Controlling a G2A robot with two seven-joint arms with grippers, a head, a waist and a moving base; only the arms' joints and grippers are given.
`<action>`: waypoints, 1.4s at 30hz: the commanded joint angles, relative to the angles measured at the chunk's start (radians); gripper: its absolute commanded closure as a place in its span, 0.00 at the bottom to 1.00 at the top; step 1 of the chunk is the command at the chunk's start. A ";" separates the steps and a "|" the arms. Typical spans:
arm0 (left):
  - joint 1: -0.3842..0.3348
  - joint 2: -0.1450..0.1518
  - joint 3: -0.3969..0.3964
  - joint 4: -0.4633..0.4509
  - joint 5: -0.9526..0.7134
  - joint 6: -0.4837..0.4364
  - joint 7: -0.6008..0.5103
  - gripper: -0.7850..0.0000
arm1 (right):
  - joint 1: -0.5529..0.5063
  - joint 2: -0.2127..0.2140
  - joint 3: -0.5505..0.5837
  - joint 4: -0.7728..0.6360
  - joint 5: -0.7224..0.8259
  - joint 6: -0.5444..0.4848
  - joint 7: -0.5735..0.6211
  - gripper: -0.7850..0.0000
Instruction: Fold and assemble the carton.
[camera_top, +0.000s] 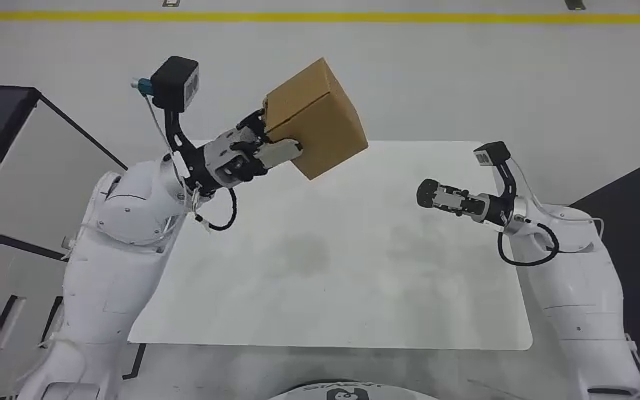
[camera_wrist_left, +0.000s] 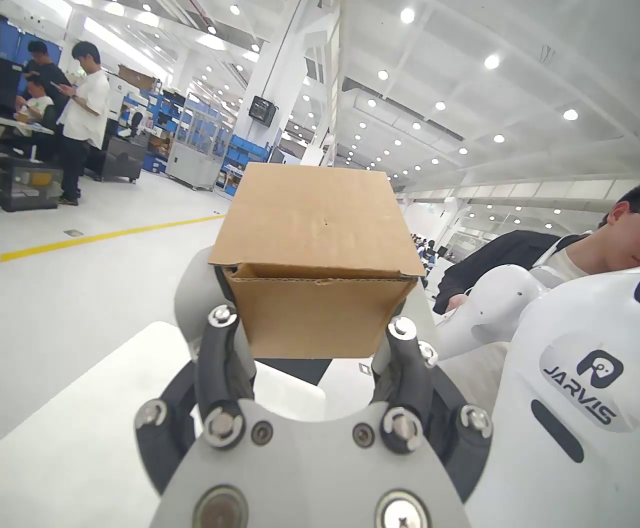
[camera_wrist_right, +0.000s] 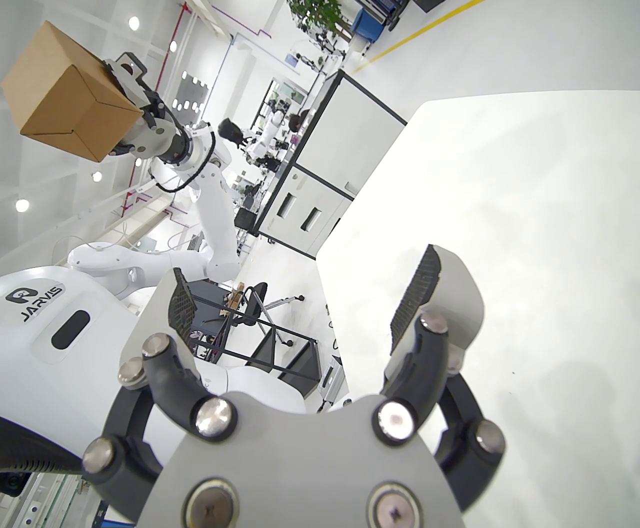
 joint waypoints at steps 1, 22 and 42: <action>-0.002 0.000 -0.011 -0.010 0.098 -0.027 0.022 1.00 | 0.000 0.000 0.000 0.000 0.000 0.000 0.000 0.00; 0.013 -0.009 -0.026 -0.070 0.719 -0.215 0.280 1.00 | 0.000 0.000 0.000 0.000 0.000 0.000 0.000 0.00; 0.010 0.018 0.008 -0.106 0.794 -0.331 0.069 1.00 | 0.000 0.000 0.000 0.000 0.000 0.000 0.000 0.00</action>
